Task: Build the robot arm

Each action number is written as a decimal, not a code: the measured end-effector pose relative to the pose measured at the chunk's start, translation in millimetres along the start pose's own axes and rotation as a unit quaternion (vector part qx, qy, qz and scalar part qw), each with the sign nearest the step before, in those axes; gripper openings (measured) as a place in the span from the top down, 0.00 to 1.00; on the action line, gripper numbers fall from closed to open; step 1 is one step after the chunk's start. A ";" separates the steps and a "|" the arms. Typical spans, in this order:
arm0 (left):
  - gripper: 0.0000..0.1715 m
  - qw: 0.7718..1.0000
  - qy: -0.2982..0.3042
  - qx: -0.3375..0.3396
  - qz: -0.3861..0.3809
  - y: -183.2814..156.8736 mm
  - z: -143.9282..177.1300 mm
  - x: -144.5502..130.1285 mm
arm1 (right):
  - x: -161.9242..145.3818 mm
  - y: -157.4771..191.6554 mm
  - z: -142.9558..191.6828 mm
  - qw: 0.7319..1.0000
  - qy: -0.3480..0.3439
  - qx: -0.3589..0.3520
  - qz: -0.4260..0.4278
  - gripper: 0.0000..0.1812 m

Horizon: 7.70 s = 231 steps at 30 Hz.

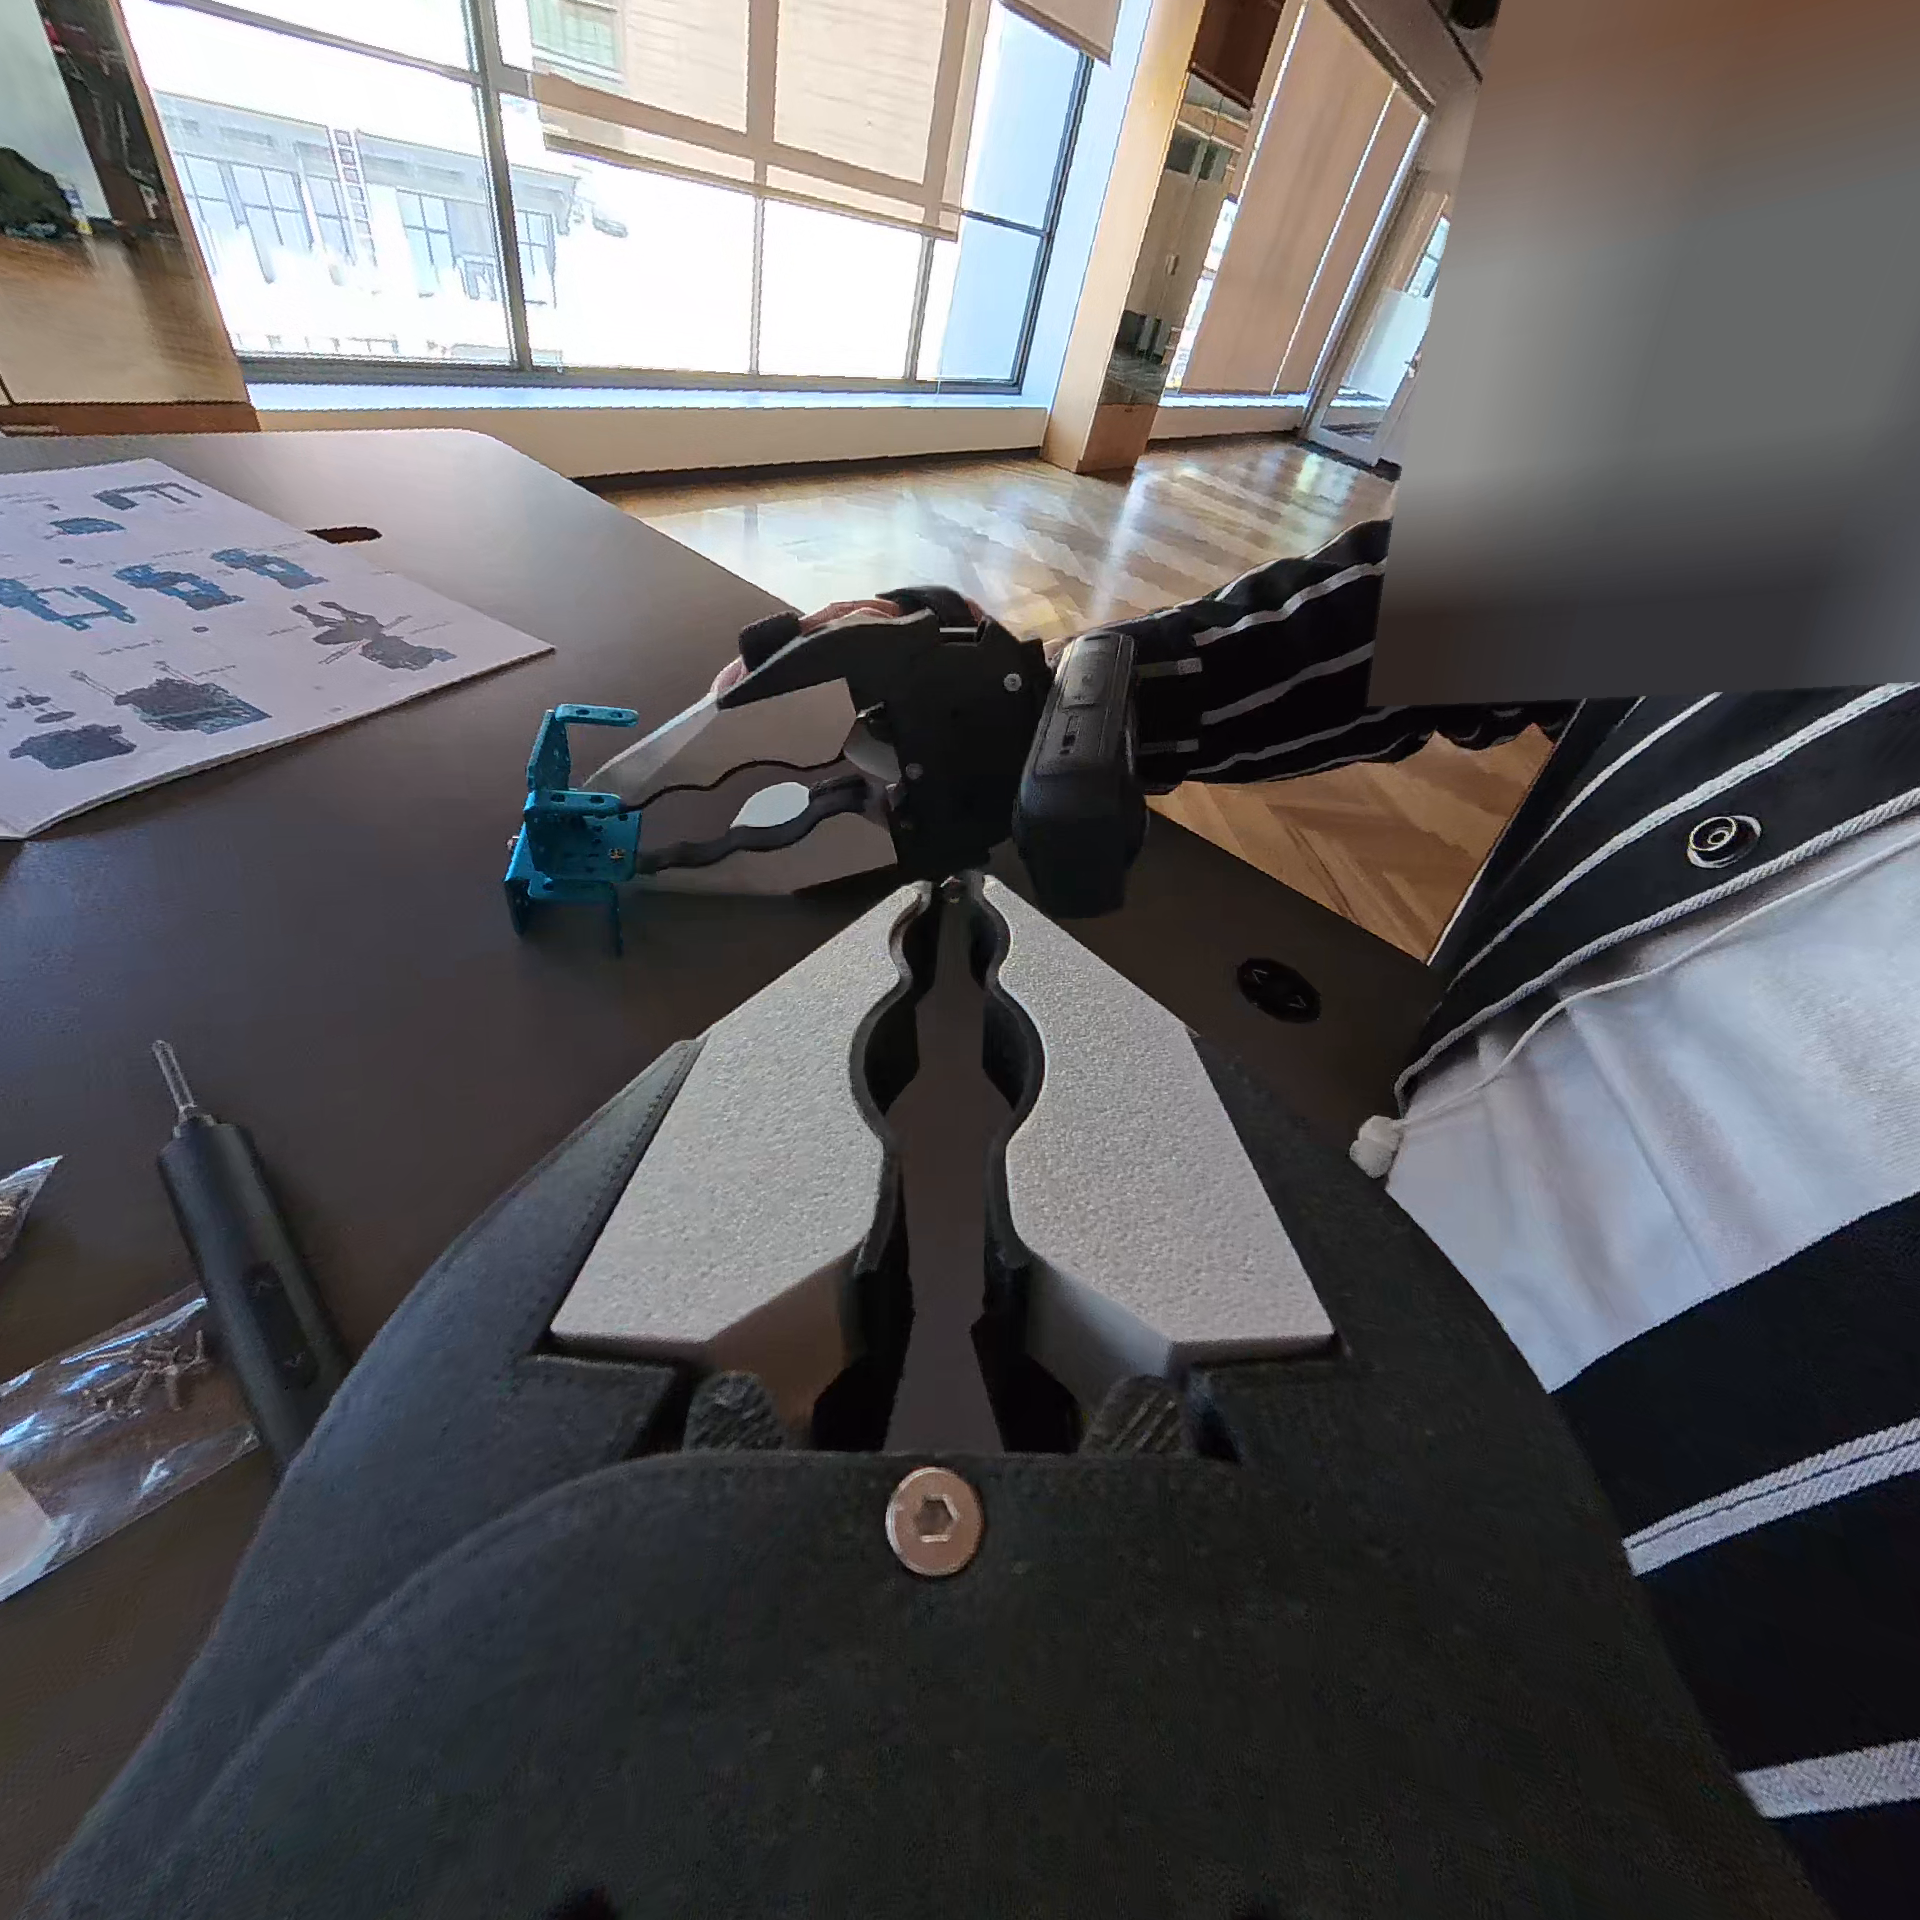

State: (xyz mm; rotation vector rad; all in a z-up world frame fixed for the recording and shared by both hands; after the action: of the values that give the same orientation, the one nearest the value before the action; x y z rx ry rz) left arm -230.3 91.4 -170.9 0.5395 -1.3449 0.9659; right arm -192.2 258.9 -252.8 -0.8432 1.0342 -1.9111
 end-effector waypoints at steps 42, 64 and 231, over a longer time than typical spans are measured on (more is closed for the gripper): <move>0.98 0.999 -0.026 0.013 0.020 -7.1 15.6 -19.0 | 7.7 -23.7 -4.9 0.645 0.110 0.516 -0.553 0.97; 0.98 0.999 -0.017 0.025 0.037 7.7 0.4 -20.0 | -0.3 -37.9 -6.5 0.616 0.056 0.511 -0.597 0.83; 0.98 0.667 -0.144 0.266 0.681 63.4 -105.0 -51.6 | -8.2 -21.3 -19.1 0.635 -0.360 0.674 -0.113 0.90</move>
State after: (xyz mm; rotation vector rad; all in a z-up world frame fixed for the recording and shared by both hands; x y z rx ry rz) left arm -220.9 195.8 -252.9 -0.0363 -1.6895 2.6662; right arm -210.9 280.2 -244.1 -0.6260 -1.0201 -1.6140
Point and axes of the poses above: each gripper's, where its closed fingertips meet, z back along the fingers, x out of its top, y = z × x across the jaws, the point moved 5 cm from there along z, back along the fingers, and after that the axes turned 5 degrees about x, right-handed, at the moved point
